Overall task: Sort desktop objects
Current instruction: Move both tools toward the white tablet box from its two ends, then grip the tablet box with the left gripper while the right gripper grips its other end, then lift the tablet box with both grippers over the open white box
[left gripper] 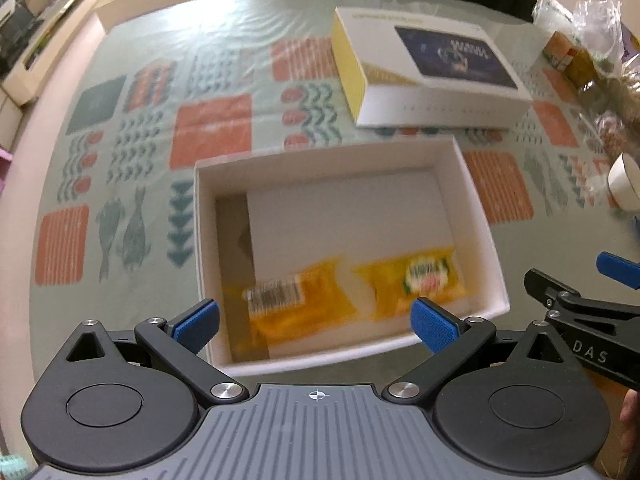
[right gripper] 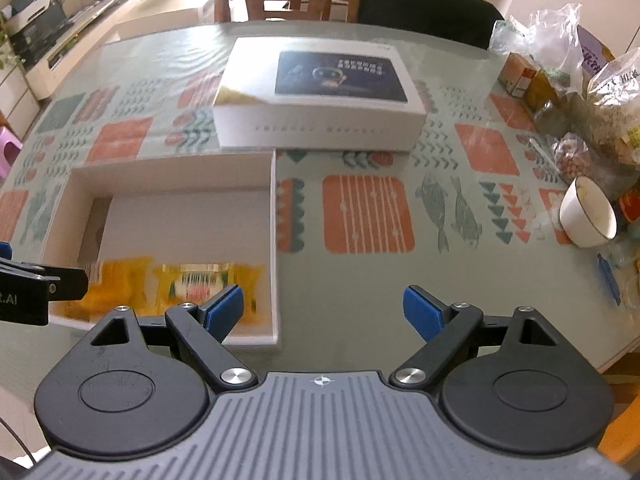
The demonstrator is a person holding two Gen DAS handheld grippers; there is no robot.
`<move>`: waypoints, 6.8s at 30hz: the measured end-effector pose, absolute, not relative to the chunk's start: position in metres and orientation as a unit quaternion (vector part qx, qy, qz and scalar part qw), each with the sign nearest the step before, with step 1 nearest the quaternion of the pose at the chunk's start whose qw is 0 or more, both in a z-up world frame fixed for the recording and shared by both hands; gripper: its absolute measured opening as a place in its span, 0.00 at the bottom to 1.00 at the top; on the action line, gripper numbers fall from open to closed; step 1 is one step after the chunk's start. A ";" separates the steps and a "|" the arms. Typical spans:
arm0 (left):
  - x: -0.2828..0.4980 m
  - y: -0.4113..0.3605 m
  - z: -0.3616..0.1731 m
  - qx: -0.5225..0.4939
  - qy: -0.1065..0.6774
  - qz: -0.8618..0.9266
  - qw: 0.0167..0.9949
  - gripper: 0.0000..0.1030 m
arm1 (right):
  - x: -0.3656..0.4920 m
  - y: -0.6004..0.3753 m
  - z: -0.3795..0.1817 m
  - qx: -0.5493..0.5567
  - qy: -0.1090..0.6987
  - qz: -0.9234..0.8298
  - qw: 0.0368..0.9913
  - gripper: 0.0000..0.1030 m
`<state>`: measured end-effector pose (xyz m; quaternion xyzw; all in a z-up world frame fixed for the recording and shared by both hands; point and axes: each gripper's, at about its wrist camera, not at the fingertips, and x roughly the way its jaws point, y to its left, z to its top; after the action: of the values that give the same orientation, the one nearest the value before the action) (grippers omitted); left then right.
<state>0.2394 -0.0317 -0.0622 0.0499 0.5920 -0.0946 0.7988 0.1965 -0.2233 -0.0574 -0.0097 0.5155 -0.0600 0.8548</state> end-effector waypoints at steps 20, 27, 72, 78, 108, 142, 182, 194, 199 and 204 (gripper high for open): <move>0.320 -0.014 -0.076 0.058 0.598 -0.123 0.790 1.00 | 0.278 -0.213 -0.067 -0.042 0.489 -0.134 0.861 1.00; 0.333 -0.021 -0.078 0.058 0.602 -0.123 0.787 1.00 | 0.292 -0.221 -0.063 -0.050 0.486 -0.136 0.862 1.00; 0.466 -0.138 -0.109 0.026 0.609 -0.041 0.792 1.00 | 0.484 -0.415 -0.094 0.015 0.503 0.070 0.861 1.00; 0.479 -0.135 -0.118 0.015 0.624 -0.062 0.779 1.00 | 0.512 -0.447 -0.106 0.103 0.527 0.083 0.839 1.00; 0.516 -0.107 -0.160 -0.104 0.666 -0.151 0.723 1.00 | 0.583 -0.498 -0.190 0.291 0.598 0.213 0.716 1.00; 0.526 -0.132 -0.182 -0.141 0.673 -0.188 0.701 1.00 | 0.592 -0.455 -0.184 0.239 0.632 0.210 0.707 1.00; 0.366 -0.074 -0.029 -0.124 0.582 -0.125 0.794 0.99 | 0.462 -0.378 -0.029 0.182 0.563 0.247 0.767 1.00; 0.261 -0.018 -0.029 -0.131 0.576 -0.149 0.793 0.99 | 0.345 -0.326 -0.007 0.164 0.555 0.219 0.786 1.00; 0.203 0.017 -0.031 -0.119 0.578 -0.162 0.791 0.99 | 0.283 -0.292 -0.008 0.167 0.558 0.207 0.786 1.00; 0.149 0.044 -0.040 -0.116 0.595 -0.172 0.777 0.99 | 0.219 -0.263 -0.017 0.169 0.562 0.190 0.787 1.00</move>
<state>0.1494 0.0440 -0.0403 -0.1162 0.5950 -0.1715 0.7766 0.2191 -0.2628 -0.0173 0.1694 0.5618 0.1905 0.7870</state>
